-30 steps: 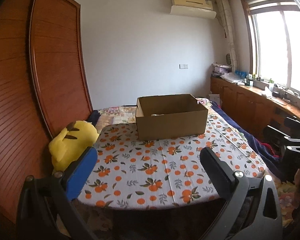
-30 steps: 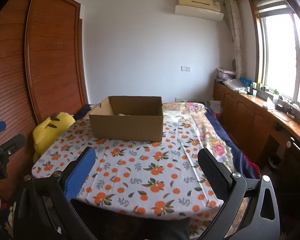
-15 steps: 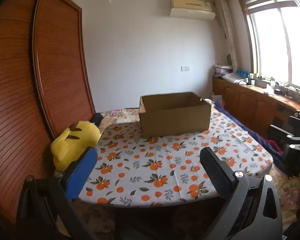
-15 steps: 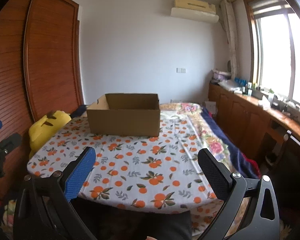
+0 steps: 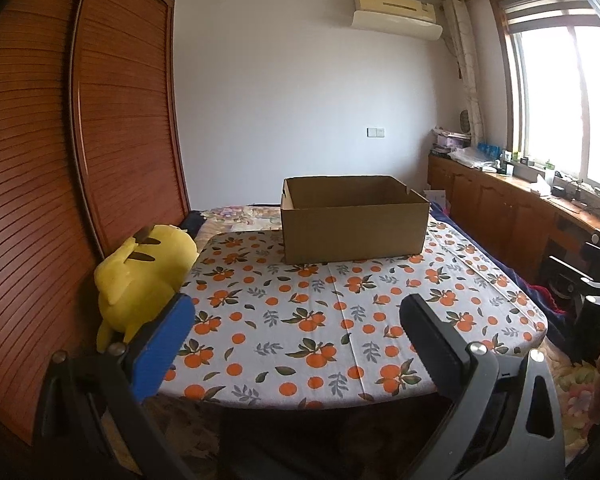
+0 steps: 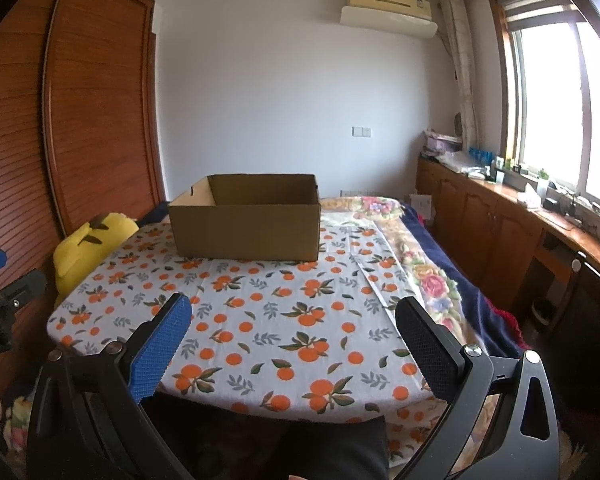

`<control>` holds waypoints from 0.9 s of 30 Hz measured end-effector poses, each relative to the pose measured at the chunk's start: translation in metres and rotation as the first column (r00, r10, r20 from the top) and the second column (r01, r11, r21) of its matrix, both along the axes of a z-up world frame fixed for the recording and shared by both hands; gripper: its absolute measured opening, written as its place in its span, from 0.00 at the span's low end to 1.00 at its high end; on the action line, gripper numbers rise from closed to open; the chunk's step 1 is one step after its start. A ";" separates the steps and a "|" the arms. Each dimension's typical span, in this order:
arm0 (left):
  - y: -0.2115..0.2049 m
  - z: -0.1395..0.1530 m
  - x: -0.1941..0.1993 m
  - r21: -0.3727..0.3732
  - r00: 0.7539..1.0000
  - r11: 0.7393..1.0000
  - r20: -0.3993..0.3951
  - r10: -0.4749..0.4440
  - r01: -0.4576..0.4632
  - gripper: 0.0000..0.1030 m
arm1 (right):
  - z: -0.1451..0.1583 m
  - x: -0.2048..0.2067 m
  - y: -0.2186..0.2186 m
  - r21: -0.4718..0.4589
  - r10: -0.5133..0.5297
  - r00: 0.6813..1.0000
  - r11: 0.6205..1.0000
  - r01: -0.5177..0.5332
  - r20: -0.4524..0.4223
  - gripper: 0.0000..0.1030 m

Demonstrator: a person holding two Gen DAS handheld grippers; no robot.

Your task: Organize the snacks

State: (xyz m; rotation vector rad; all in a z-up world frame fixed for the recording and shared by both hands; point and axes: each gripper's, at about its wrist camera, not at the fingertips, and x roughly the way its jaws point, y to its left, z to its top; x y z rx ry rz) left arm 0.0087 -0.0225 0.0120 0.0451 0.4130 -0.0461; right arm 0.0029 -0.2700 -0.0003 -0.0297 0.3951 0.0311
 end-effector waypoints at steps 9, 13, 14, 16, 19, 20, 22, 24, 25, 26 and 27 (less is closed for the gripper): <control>0.001 0.000 0.001 0.002 1.000 1.000 0.002 0.002 -0.002 1.00 | -0.001 -0.002 0.000 0.002 -0.002 1.000 1.000 0.002 0.010 1.00; 0.001 0.000 0.001 0.004 1.000 1.000 0.002 0.002 -0.002 1.00 | 0.000 -0.003 0.000 0.002 -0.001 1.000 1.000 0.001 0.010 1.00; 0.001 0.000 0.000 0.003 1.000 1.000 0.001 0.001 -0.001 1.00 | 0.000 -0.003 0.000 0.003 -0.002 1.000 1.000 0.002 0.009 1.00; 0.002 0.001 0.001 0.003 1.000 1.000 0.001 0.000 0.000 1.00 | 0.000 -0.003 0.001 0.004 -0.001 1.000 1.000 0.001 0.010 1.00; 0.001 0.001 0.000 0.003 1.000 1.000 0.001 0.001 -0.001 1.00 | 0.000 -0.003 0.000 0.005 -0.002 1.000 1.000 0.002 0.011 1.00; 0.001 0.001 0.000 0.004 1.000 1.000 0.001 0.003 -0.003 1.00 | 0.000 -0.003 0.000 0.005 -0.001 1.000 1.000 0.001 0.011 1.00; 0.002 0.001 0.000 0.001 1.000 1.000 -0.001 0.003 -0.003 1.00 | 0.000 -0.003 0.000 0.003 -0.002 1.000 1.000 0.002 0.011 1.00; 0.002 0.001 0.001 0.002 1.000 1.000 -0.002 0.003 -0.003 1.00 | 0.001 -0.004 0.002 0.003 -0.003 1.000 1.000 0.003 0.012 1.00; 0.003 0.001 0.001 0.005 1.000 1.000 -0.003 0.005 -0.005 1.00 | 0.002 -0.004 0.002 0.003 -0.004 1.000 1.000 0.004 0.013 1.00; 0.002 0.001 0.001 0.006 1.000 1.000 -0.003 0.005 -0.005 1.00 | 0.002 -0.004 0.002 0.004 -0.004 1.000 1.000 0.004 0.013 1.00; 0.002 0.000 0.001 0.005 1.000 1.000 -0.004 0.003 -0.003 1.00 | 0.002 -0.004 0.002 0.005 -0.004 1.000 1.000 0.004 0.013 1.00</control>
